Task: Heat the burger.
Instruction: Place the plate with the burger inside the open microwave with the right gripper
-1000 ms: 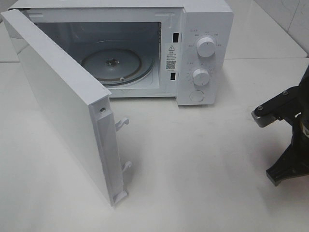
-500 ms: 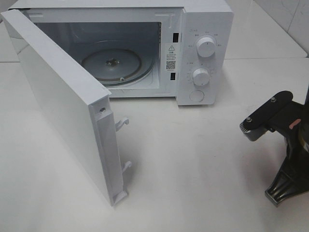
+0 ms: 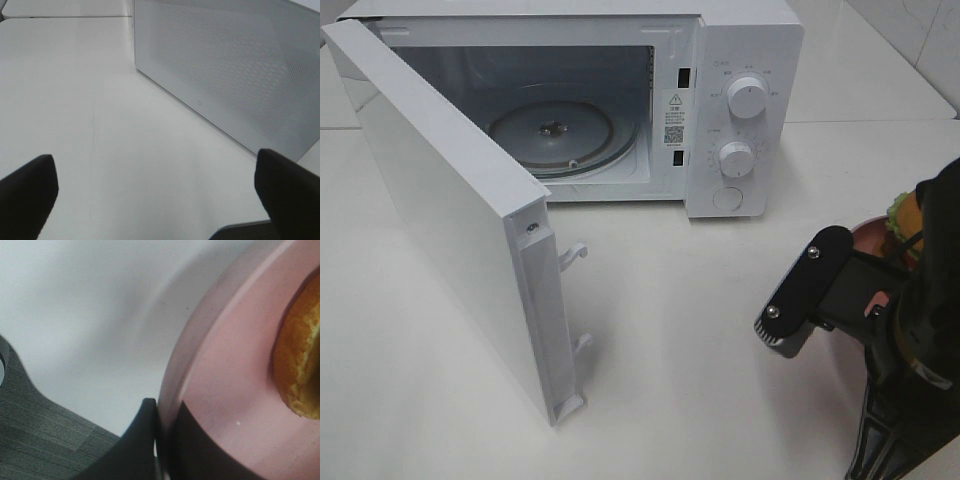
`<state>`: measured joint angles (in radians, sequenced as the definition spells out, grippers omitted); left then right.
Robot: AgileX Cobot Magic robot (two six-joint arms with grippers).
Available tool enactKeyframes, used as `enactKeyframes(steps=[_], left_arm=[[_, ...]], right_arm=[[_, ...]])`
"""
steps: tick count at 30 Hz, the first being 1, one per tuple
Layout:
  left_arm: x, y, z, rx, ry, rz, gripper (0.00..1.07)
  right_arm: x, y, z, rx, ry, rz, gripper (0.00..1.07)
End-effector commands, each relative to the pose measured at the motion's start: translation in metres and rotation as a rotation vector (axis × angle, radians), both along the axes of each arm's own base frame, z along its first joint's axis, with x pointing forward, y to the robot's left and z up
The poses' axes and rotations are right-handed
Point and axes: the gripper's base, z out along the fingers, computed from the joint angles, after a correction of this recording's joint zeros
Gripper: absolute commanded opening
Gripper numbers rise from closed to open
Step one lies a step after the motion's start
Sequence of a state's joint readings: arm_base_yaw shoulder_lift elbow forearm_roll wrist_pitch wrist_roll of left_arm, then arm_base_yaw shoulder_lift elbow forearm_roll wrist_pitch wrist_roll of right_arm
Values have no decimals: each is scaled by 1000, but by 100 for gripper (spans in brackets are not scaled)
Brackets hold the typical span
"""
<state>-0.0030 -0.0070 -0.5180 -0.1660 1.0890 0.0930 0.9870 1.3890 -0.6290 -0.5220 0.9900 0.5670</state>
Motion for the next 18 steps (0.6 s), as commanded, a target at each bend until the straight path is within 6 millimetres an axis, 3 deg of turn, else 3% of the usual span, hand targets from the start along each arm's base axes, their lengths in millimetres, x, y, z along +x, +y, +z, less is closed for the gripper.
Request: enactKeyframes(steps=[1,10,18], left_arm=[[-1,0,1,-8,-27,-6,100],[-1,0,1,-8,-27,-6,100],[-1,0,1,-8,-27,-6,100]], right_arm=[[-3,-1,4,-66,-22,63,0],[-18,12,4,-102,2,249,0],[-18,16,6,-152,-11,393,0]])
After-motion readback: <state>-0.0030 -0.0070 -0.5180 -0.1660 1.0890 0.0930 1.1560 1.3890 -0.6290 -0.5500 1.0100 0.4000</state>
